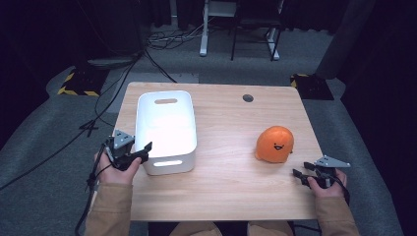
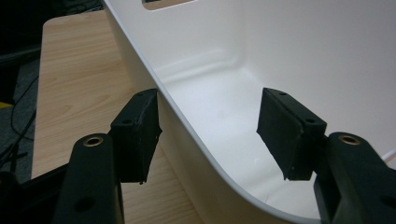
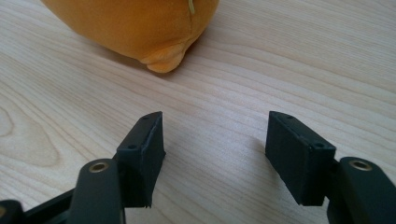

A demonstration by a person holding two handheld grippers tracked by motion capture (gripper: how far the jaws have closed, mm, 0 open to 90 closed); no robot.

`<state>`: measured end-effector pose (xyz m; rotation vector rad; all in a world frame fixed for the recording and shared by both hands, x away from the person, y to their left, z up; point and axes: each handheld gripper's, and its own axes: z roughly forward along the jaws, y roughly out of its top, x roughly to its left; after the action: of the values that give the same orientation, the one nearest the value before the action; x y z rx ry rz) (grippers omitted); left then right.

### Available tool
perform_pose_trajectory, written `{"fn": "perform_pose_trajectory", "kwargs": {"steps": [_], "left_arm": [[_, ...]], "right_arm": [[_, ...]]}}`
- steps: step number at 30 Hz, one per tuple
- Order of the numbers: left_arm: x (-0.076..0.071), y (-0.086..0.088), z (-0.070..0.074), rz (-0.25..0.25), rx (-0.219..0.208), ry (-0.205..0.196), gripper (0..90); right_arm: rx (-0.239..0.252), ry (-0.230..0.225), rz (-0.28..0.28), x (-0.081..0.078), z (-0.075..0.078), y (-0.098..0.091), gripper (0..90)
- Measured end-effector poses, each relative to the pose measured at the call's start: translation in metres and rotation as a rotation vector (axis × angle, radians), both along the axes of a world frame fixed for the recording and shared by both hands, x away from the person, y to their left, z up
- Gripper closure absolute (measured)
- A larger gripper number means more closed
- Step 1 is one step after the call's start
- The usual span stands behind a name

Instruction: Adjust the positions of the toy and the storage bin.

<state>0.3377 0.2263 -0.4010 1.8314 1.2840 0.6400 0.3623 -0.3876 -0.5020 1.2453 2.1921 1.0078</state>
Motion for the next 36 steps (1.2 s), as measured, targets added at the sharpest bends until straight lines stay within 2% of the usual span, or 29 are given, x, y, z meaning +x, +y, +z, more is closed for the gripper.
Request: {"fn": "perform_pose_trajectory", "kwargs": {"steps": [6, 8, 11, 12, 13, 17, 22, 24, 31, 36], "left_arm": [[-0.012, -0.023, -0.001, -0.042, -0.007, -0.023, 37.8], [-0.014, -0.026, -0.002, -0.047, -0.013, -0.024, 37.3], [-0.021, -0.043, -0.003, -0.088, -0.034, -0.042, 37.4], [-0.021, -0.043, -0.003, -0.088, -0.034, -0.042, 37.4], [-0.026, -0.051, -0.002, -0.116, -0.030, -0.043, 37.5], [-0.033, -0.063, -0.002, -0.153, -0.027, -0.037, 37.4], [-0.044, -0.084, -0.002, -0.179, -0.040, -0.037, 36.2], [-0.046, -0.087, -0.002, -0.183, -0.041, -0.037, 35.7], [-0.055, -0.109, -0.002, -0.250, -0.049, -0.040, 33.9], [-0.060, -0.115, -0.002, -0.281, -0.057, -0.045, 34.8]], "right_arm": [[0.000, 0.000, 0.000, 0.000, 0.000, 0.000, 37.8], [0.001, 0.000, 0.000, 0.000, 0.000, 0.000, 37.8], [0.000, 0.000, 0.000, 0.000, 0.000, 0.000, 37.8], [0.000, 0.000, 0.000, 0.000, 0.000, 0.000, 37.8], [0.000, 0.000, 0.000, 0.000, 0.000, 0.000, 37.8], [0.000, 0.000, 0.000, 0.000, 0.000, 0.000, 37.8], [-0.001, 0.002, 0.007, -0.001, 0.000, 0.001, 37.8], [-0.004, 0.001, 0.012, -0.001, 0.000, 0.001, 37.8], [-0.002, 0.000, 0.014, -0.001, 0.000, 0.001, 37.8], [-0.003, -0.001, 0.016, -0.001, 0.000, 0.001, 37.8]]}}
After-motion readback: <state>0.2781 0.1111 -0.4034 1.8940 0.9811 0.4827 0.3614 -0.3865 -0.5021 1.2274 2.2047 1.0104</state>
